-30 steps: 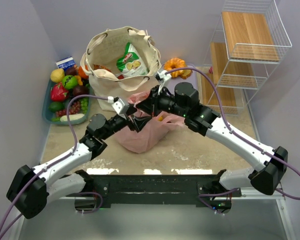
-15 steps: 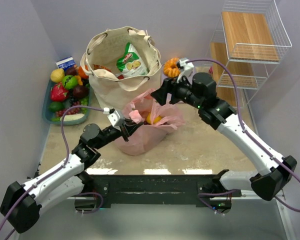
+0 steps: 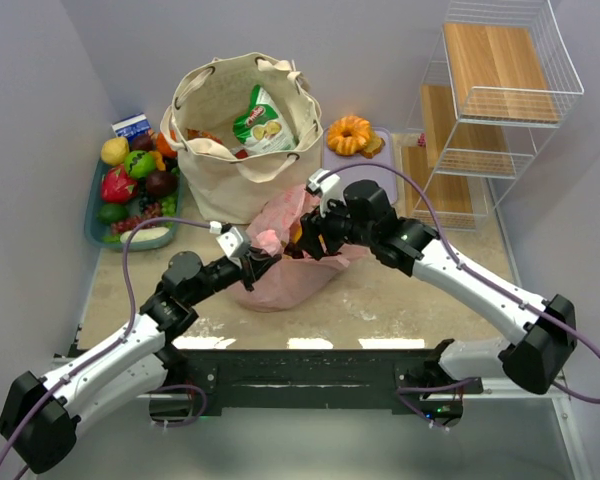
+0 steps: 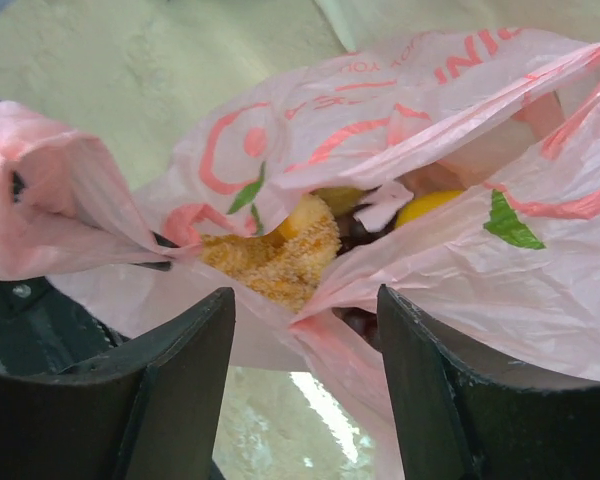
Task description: Place the mixed food into the grocery bags and tie them
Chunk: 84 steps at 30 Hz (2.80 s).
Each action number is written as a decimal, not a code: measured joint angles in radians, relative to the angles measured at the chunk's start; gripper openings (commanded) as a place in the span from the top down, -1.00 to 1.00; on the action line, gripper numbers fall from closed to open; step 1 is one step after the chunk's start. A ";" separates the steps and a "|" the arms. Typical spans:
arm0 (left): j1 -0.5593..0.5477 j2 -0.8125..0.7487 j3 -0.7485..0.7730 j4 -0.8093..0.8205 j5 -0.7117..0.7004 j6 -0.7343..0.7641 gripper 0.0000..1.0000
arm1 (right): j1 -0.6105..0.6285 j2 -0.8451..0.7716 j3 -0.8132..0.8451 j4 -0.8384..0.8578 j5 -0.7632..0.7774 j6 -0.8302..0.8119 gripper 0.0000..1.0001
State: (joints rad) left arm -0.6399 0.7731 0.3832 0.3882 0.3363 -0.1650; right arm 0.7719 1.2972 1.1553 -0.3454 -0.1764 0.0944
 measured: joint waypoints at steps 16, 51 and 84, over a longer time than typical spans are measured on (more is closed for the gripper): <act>0.000 -0.010 0.000 -0.071 -0.039 0.000 1.00 | 0.039 0.062 -0.003 -0.060 0.109 -0.085 -0.01; 0.000 -0.062 0.002 -0.101 -0.053 0.000 1.00 | 0.113 0.317 -0.151 0.269 0.477 -0.065 0.48; 0.004 0.010 0.399 -0.552 -0.233 0.160 1.00 | 0.122 -0.116 -0.037 0.044 0.211 -0.128 -0.37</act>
State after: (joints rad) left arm -0.6361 0.7830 0.7818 -0.1638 0.1028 -0.0048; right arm 0.8940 1.1816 1.1183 -0.3012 0.0345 -0.0334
